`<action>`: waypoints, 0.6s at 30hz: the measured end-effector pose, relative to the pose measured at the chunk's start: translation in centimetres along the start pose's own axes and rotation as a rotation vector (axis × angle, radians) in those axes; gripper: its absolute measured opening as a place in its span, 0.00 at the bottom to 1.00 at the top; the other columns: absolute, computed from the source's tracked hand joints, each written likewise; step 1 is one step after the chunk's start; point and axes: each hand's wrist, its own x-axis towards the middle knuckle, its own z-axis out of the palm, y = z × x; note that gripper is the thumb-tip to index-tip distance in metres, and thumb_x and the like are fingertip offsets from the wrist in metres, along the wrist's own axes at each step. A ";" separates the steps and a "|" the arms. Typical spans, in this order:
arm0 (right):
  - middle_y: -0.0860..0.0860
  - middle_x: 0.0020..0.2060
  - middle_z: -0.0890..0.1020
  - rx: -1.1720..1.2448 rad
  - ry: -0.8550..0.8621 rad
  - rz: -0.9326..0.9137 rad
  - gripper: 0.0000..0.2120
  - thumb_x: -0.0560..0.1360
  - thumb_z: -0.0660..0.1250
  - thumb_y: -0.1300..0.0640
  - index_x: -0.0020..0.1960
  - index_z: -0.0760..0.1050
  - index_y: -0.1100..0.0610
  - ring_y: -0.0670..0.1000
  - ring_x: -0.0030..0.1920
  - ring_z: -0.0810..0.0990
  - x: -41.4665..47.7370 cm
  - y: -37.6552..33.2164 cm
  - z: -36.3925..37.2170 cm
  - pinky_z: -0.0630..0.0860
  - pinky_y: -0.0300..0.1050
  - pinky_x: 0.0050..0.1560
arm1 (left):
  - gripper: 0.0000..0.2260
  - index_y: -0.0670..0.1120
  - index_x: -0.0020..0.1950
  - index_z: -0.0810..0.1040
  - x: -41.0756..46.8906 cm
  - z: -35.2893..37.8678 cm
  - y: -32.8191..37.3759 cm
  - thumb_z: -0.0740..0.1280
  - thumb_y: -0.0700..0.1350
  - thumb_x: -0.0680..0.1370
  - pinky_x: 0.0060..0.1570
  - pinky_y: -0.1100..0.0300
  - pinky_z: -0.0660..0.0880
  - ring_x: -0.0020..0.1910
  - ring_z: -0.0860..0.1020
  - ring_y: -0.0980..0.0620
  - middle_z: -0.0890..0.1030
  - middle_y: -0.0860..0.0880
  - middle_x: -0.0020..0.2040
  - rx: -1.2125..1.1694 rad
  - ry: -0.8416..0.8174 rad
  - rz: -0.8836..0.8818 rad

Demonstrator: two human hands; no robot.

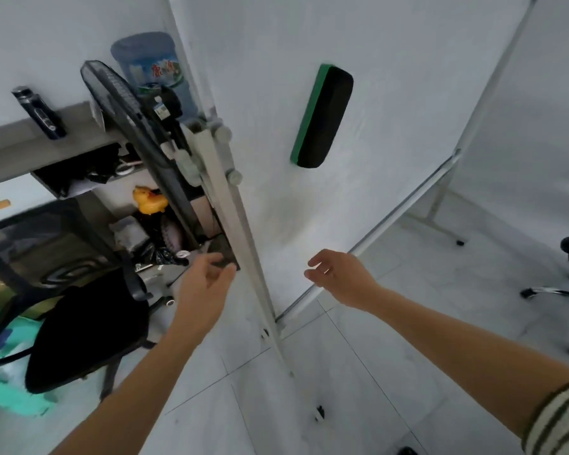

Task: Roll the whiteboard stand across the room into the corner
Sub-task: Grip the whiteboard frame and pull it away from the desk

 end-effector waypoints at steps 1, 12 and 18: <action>0.44 0.40 0.83 0.001 -0.011 0.035 0.13 0.73 0.66 0.44 0.53 0.77 0.50 0.48 0.44 0.82 -1.1 2.7 -1.5 0.79 0.50 0.50 | 0.03 0.50 0.51 0.76 -1.2 1.3 -1.5 0.65 0.45 0.78 0.46 0.48 0.79 0.45 0.80 0.43 0.80 0.48 0.42 -0.003 -0.055 -0.081; 0.48 0.36 0.85 0.126 0.195 0.498 0.03 0.73 0.69 0.48 0.46 0.78 0.46 0.46 0.39 0.84 -14.0 26.5 -17.4 0.81 0.50 0.42 | 0.03 0.42 0.48 0.79 -6.5 24.7 2.3 0.66 0.38 0.77 0.39 0.53 0.77 0.37 0.81 0.45 0.83 0.41 0.38 -0.130 -0.380 -0.341; 0.49 0.36 0.85 0.240 0.322 0.643 0.04 0.73 0.69 0.52 0.48 0.79 0.50 0.44 0.37 0.84 -15.4 32.1 -22.3 0.81 0.49 0.43 | 0.04 0.44 0.47 0.80 -1.2 34.8 7.5 0.66 0.40 0.77 0.41 0.52 0.78 0.39 0.83 0.44 0.85 0.44 0.36 -0.058 -0.534 -0.260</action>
